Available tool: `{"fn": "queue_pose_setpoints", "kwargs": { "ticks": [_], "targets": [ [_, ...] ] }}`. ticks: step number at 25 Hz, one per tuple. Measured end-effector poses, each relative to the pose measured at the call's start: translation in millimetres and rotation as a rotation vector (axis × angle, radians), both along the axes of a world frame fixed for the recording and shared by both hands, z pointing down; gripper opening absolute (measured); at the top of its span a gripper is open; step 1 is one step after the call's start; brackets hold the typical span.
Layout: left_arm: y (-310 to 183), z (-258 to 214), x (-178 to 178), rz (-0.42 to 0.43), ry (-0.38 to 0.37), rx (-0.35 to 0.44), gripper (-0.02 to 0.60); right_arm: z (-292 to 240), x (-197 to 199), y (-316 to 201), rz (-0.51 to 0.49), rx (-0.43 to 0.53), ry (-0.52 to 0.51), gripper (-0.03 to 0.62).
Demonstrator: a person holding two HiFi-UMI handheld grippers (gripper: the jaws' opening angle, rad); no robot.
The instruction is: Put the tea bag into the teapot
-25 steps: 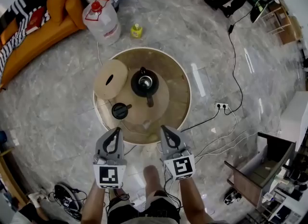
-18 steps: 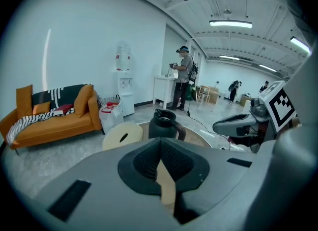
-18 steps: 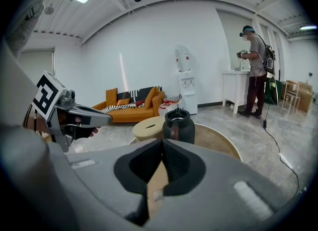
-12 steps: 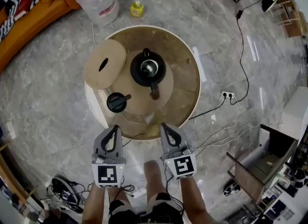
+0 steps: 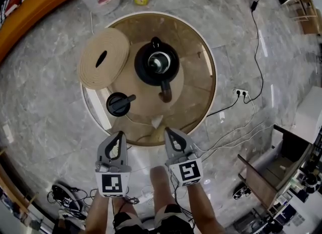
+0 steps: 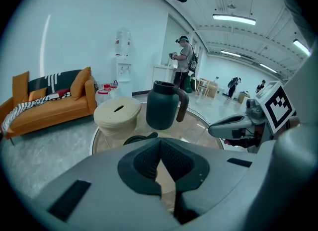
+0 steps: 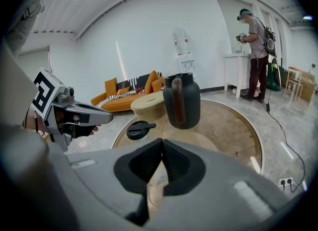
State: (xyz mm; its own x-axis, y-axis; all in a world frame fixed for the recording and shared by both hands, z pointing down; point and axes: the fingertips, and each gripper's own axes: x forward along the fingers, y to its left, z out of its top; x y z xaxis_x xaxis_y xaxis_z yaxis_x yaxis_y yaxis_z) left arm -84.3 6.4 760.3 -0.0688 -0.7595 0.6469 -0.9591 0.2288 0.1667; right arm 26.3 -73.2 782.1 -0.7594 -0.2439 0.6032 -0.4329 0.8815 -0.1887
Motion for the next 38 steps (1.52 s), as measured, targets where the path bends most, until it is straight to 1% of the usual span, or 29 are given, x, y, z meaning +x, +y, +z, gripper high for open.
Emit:
{"fn": "queue_pose_setpoints", "kwargs": {
  "ticks": [4,7,8,9,10,14,20,26,27,29,30,33,38],
  "targets": [
    [5.4,11.2,-1.2,-0.003,0.005,-0.013,0.017,20.9,-3.0,11.6,-0.019,-0.038,0.035,0.0],
    [8.8,21.0,0.5,-0.005,0.011,-0.023,0.017,36.9,-6.4,21.0,-0.045,-0.048,0.059,0.002],
    [10.2,24.2,1.3,-0.01,0.017,-0.025,0.017,42.3,-8.1,24.8,-0.057,-0.058,0.064,0.023],
    [11.9,27.7,2.1,-0.013,0.021,-0.029,0.017,48.1,-9.9,28.4,-0.067,-0.071,0.068,0.103],
    [13.6,31.5,3.1,-0.013,0.024,-0.036,0.017,54.3,-11.3,30.9,-0.072,-0.08,0.075,0.115],
    [18.4,45.2,8.5,-0.004,0.035,-0.054,0.017,82.1,-9.8,36.2,-0.066,-0.1,0.125,0.129],
    [23.0,57.8,10.0,-0.008,0.041,-0.071,0.017,104.5,-5.4,40.3,-0.065,-0.129,0.156,0.127],
    [21.0,60.4,9.1,-0.014,0.045,-0.069,0.017,110.2,-5.3,38.3,-0.075,-0.126,0.168,0.126],
    [19.8,60.3,8.7,-0.014,0.044,-0.066,0.017,110.5,-5.3,37.3,-0.074,-0.122,0.171,0.107],
    [18.6,60.7,8.0,-0.017,0.043,-0.064,0.017,111.7,-4.5,35.3,-0.069,-0.107,0.18,0.029],
    [18.5,61.0,7.6,-0.02,0.044,-0.064,0.017,112.8,-4.2,35.2,-0.069,-0.102,0.185,0.011],
    [20.1,63.0,6.9,-0.031,0.054,-0.063,0.017,115.7,-4.2,36.9,-0.076,-0.099,0.193,0.003],
    [21.7,63.4,9.5,-0.012,0.054,-0.068,0.017,114.3,-4.5,39.3,-0.081,-0.103,0.192,0.003]
  ]
}}
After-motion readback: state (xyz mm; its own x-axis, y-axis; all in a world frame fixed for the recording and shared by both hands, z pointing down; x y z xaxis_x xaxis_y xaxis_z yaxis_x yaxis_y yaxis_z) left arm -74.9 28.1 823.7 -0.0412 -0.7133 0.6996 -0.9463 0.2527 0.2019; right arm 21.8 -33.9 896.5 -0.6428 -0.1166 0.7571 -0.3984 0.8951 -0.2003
